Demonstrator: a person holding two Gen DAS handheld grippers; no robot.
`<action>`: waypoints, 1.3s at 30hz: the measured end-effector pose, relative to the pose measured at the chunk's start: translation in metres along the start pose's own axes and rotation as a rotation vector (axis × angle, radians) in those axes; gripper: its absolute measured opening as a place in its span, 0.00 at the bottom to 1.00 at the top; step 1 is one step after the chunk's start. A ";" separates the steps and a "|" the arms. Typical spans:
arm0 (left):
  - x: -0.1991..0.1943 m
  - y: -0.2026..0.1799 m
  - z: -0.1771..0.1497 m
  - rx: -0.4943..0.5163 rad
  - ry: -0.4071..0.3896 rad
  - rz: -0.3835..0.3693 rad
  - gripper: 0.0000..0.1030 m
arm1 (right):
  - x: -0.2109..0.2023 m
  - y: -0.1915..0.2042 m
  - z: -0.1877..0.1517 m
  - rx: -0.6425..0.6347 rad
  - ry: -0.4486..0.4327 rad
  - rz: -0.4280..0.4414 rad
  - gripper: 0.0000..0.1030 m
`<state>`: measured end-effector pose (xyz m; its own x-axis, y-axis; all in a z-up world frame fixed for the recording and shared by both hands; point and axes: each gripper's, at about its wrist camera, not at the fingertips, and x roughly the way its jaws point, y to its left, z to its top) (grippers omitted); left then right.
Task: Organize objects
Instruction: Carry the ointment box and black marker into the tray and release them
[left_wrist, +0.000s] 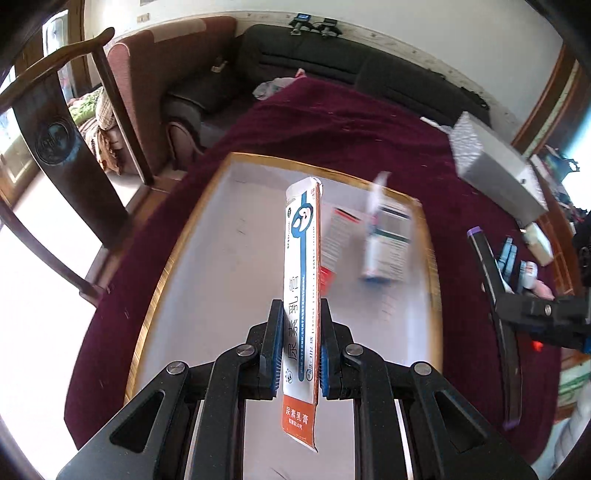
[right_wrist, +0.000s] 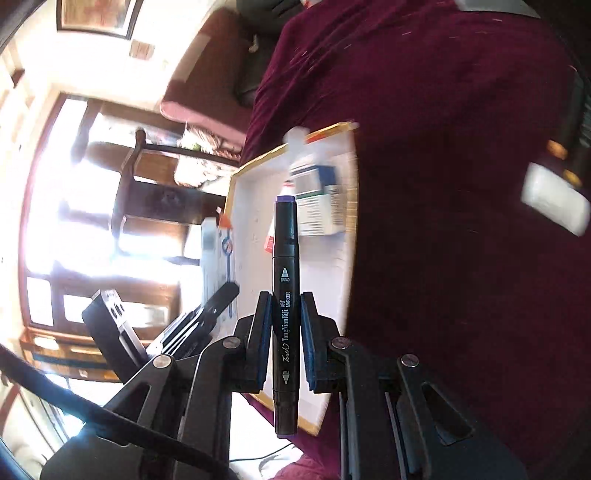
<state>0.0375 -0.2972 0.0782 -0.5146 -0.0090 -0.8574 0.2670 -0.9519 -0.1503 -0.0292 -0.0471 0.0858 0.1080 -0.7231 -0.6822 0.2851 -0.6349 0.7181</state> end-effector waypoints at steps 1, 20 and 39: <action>0.008 0.005 0.004 0.003 0.007 0.006 0.13 | 0.015 0.008 0.003 -0.004 0.013 -0.016 0.13; 0.076 0.032 0.038 0.108 0.091 -0.019 0.13 | 0.113 0.036 0.051 0.024 -0.008 -0.300 0.13; 0.037 0.043 0.042 0.070 0.034 -0.064 0.21 | 0.057 0.045 0.064 -0.041 -0.154 -0.315 0.27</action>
<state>-0.0040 -0.3517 0.0607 -0.5008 0.0612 -0.8634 0.1768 -0.9692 -0.1713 -0.0713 -0.1343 0.0877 -0.1352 -0.5282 -0.8383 0.3196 -0.8241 0.4677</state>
